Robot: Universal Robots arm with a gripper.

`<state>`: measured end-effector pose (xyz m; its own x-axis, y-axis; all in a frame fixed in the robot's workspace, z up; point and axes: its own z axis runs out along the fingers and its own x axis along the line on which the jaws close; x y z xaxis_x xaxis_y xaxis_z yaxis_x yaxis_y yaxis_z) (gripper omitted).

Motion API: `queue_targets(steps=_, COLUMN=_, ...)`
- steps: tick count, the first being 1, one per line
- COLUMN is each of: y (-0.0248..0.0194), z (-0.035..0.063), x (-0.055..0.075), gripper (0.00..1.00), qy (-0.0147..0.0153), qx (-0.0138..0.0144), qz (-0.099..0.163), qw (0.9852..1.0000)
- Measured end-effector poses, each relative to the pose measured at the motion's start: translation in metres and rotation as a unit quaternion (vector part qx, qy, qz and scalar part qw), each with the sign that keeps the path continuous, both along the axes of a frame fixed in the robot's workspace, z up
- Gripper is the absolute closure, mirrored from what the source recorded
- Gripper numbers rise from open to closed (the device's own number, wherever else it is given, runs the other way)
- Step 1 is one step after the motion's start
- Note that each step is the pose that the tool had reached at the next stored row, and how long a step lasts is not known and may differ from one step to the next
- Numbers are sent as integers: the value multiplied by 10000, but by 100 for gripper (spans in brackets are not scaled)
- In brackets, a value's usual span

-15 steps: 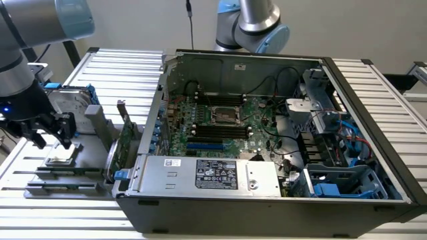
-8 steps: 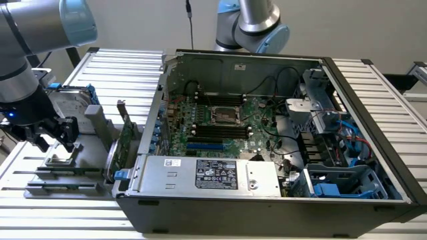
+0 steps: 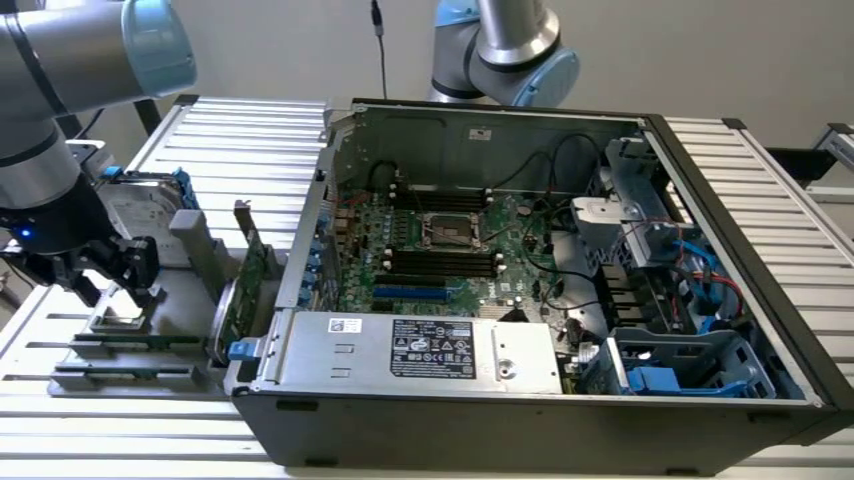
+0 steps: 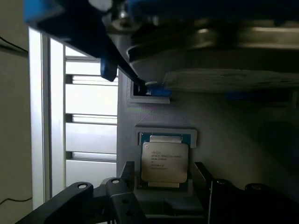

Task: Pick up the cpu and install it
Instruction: 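Pick up the cpu and move it towards the insertion slot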

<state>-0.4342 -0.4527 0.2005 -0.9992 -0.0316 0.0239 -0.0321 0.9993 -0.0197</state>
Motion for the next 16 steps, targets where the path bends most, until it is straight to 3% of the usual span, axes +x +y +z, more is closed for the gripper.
queue_targets(steps=11, y=0, z=-44, x=10, gripper=38, qy=-1, qx=13, qz=-132, qw=9999)
queue_targets(steps=16, y=1, z=-48, x=11, gripper=38, qy=-19, qx=15, qz=-143, qw=9999)
